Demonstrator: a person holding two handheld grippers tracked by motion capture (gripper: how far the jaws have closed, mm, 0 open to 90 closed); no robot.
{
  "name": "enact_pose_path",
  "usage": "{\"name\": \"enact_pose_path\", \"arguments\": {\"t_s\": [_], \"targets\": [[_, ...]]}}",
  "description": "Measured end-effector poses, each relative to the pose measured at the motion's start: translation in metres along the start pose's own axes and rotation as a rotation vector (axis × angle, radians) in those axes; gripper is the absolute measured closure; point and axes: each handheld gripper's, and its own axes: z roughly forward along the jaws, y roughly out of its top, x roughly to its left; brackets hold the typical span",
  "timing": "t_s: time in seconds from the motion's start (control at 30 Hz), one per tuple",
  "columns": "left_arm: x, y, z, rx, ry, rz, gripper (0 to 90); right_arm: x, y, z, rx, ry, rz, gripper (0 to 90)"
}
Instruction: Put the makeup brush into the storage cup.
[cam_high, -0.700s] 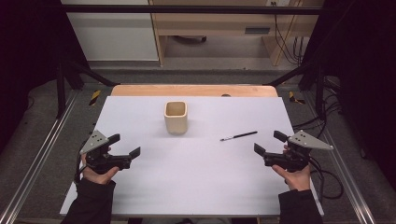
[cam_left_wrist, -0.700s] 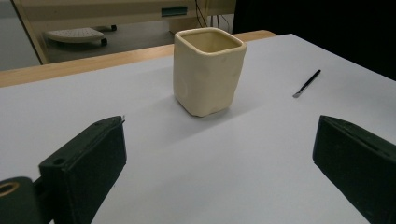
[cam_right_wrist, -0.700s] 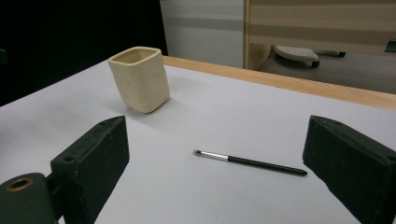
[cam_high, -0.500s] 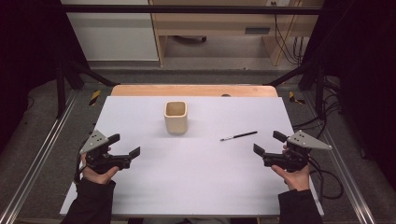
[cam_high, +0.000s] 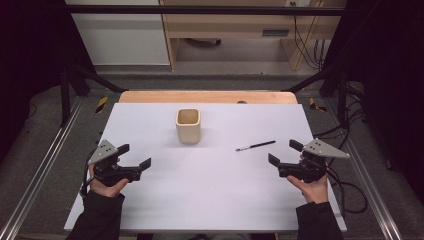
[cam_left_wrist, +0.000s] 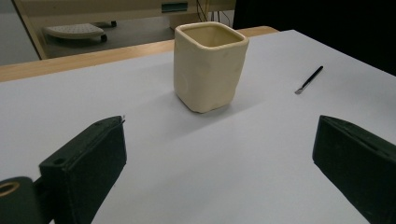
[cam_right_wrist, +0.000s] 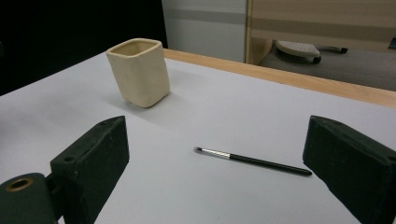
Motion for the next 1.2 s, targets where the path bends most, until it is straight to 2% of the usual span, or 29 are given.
{"name": "enact_pose_path", "arguments": {"t_s": [0.23,0.43,0.77,1.0,1.2], "targets": [[-0.001,-0.001,0.001,0.002,-0.001,0.003,2.5,0.002,0.003,0.011,0.025,-0.005,-0.028,7.4],[0.000,-0.001,0.002,0.007,0.001,0.004,2.5,0.000,0.003,0.021,0.053,-0.010,-0.031,7.3],[0.001,-0.002,0.002,0.008,0.005,0.002,2.6,0.002,0.002,0.052,0.140,-0.020,-0.054,7.4],[0.001,-0.002,0.002,0.011,0.008,0.002,2.6,0.002,0.004,0.064,0.166,-0.020,-0.053,7.6],[0.002,-0.002,0.002,0.013,0.005,0.000,2.6,-0.001,0.008,0.079,0.195,-0.039,-0.057,7.9]]}}
